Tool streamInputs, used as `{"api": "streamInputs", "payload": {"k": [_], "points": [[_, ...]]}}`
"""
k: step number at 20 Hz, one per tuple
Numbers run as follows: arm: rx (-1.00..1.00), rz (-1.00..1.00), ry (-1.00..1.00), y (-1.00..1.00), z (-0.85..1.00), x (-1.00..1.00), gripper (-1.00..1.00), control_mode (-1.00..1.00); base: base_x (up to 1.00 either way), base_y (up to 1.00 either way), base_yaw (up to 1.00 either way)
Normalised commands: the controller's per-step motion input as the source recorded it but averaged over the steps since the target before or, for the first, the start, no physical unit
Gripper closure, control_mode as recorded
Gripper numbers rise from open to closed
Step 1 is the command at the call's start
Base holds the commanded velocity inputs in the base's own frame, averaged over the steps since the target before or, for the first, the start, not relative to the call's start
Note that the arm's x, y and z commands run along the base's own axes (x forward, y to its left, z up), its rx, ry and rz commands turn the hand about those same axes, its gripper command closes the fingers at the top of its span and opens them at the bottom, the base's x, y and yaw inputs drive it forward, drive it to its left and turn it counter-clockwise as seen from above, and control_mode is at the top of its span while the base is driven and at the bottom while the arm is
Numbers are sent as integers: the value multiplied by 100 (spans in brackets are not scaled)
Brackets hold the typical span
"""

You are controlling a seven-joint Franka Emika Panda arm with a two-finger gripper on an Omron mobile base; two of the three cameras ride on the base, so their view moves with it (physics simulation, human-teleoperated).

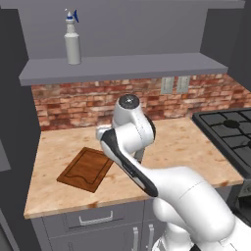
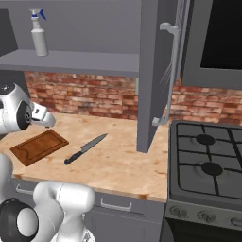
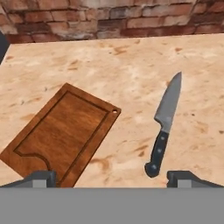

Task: Move the cutting board and knife to the sink. Then move spray from the cabinet to the counter.

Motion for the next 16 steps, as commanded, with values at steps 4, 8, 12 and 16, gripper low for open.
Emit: {"api": "streamInputs", "payload": {"k": [4, 8, 12, 16], "points": [[10, -5, 0, 21, -28, 38, -100, -100, 0, 0, 0], [11, -2, 0, 14, -30, 34, -100, -100, 0, 0, 0], [12, 0, 0, 6, -34, 26, -100, -100, 0, 0, 0], [10, 0, 0, 11, -34, 22, -100, -100, 0, 0, 0]]}}
